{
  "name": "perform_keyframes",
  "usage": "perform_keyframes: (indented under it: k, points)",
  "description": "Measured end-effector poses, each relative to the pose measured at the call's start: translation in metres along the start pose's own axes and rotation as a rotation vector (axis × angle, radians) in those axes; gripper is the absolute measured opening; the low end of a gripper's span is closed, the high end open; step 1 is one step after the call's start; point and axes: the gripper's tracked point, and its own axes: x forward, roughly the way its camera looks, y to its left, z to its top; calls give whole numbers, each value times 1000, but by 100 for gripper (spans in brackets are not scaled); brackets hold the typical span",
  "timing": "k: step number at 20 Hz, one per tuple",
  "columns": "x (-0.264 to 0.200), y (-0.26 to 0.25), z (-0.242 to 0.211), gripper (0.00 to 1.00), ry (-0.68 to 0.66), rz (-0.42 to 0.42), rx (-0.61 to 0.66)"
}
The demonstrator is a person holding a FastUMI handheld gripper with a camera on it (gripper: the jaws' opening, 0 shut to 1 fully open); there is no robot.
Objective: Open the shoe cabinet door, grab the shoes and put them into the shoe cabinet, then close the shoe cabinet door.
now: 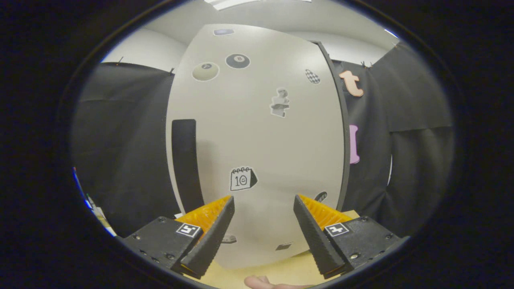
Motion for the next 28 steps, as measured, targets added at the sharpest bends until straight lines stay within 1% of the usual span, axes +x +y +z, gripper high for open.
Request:
perform_keyframes:
  k: [4,7,11,14,16,17,20,22,24,28]
  points:
    - [-24,3,4,97,-46,-53,-56]
    - [-56,10,-3,97,-86,-50,-53]
    - [-96,-6,-26,97,-96,-130,-67]
    - [-121,-13,-48,97,-62,-181,-6]
    - [-133,-19,-48,97,-66,-222,24]
    - [-139,-24,-45,97,-79,-246,20]
    - [-164,-30,-47,97,-58,-320,-12]
    - [-172,-21,-39,97,-92,-293,-9]
    - [-182,-23,-42,97,-90,-278,-12]
    - [-205,-40,-33,97,-120,-321,-3]
